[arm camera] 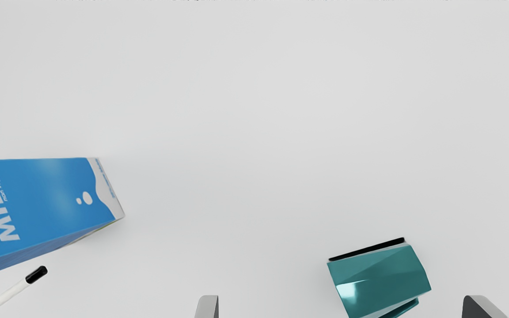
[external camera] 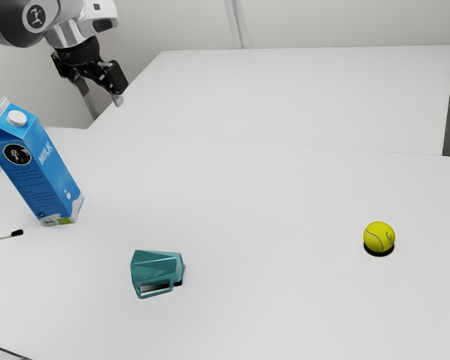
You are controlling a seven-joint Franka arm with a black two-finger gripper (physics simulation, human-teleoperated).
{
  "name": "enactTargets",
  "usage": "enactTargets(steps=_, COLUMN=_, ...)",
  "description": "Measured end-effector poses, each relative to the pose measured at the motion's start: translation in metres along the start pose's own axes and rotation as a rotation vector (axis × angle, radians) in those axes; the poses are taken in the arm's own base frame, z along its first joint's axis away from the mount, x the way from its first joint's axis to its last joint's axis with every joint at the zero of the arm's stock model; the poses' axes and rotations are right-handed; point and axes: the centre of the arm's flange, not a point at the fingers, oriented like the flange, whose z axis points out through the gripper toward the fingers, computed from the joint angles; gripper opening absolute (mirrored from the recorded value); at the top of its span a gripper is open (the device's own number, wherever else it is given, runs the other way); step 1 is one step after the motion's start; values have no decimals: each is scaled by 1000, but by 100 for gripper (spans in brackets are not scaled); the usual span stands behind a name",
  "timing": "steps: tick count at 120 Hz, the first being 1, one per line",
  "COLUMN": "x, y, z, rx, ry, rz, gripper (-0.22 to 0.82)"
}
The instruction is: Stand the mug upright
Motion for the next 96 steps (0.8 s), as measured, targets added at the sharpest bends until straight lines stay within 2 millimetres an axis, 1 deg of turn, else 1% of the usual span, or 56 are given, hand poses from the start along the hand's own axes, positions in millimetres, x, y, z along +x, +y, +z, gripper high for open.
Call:
enactTargets(steps=26, x=-5, y=-4, z=9, rx=-1, ry=-10, rz=-16, gripper=60)
enactTargets(steps=40, x=-16, y=-21, z=23, rx=-37, ry=-39, rz=-67, gripper=60)
enactTargets(steps=46, x=-26, y=-32, z=39, rx=-97, ry=-68, rz=-114, gripper=60)
enactTargets(steps=52, x=-35, y=-38, z=56, rx=-154, ry=-100, rz=-152, gripper=60)
enactTargets(steps=68, x=-66, y=-55, z=113, rx=-316, ry=-208, rz=-281, gripper=60)
enactTargets(steps=79, x=-86, y=-60, z=153, rx=-407, ry=-285, rz=-356, gripper=60)
enactTargets(steps=96, x=-111, y=-56, z=200, rx=-514, ry=-381, rz=-436, gripper=60)
